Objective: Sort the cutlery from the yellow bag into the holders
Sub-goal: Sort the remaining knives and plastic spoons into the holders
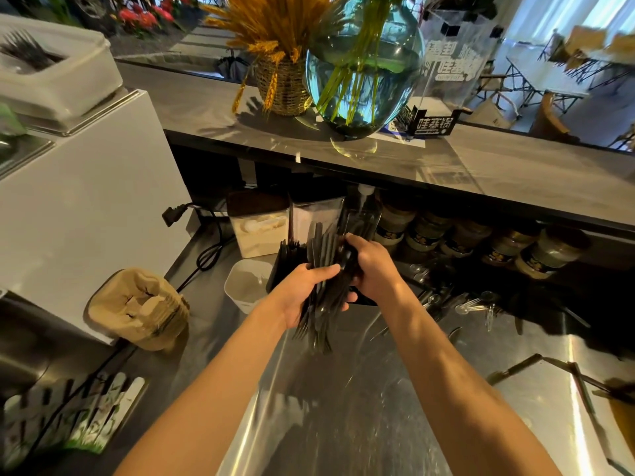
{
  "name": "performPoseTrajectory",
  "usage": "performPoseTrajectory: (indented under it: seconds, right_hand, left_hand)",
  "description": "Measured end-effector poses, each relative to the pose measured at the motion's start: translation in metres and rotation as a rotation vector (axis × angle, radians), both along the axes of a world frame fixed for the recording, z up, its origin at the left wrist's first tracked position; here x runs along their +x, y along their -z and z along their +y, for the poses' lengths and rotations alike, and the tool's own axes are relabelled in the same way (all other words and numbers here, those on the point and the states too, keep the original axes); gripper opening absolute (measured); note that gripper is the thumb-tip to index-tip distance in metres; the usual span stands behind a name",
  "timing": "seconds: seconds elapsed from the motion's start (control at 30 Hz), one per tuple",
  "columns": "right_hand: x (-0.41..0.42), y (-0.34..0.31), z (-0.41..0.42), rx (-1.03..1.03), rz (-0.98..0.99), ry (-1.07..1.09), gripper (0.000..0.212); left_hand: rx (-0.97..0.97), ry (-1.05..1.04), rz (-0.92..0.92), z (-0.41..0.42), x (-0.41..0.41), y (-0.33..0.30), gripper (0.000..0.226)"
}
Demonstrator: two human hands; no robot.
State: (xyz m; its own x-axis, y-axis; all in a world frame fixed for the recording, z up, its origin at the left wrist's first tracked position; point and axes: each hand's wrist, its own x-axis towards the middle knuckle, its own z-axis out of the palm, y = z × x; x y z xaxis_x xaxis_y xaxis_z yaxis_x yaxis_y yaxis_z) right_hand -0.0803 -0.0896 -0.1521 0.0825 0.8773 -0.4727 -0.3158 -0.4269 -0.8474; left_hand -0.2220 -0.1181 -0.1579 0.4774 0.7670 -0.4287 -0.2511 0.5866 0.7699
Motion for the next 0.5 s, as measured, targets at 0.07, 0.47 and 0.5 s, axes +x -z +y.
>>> performPoseTrajectory:
  seconds: [0.07,0.47,0.5]
  right_hand:
    - [0.004,0.001,0.001,-0.020,0.048,0.056,0.028]
    - [0.021,-0.003,0.008,0.046,0.305,0.205,0.011]
    - [0.020,-0.002,0.007,0.074,0.295,0.202,0.013]
  left_hand:
    - [-0.018,-0.034,-0.010,-0.001,-0.001,0.003,0.025]
    - [0.013,-0.062,0.087,0.009,-0.005,0.007,0.025]
    - [0.038,-0.051,0.132,0.009,-0.004,0.007,0.024]
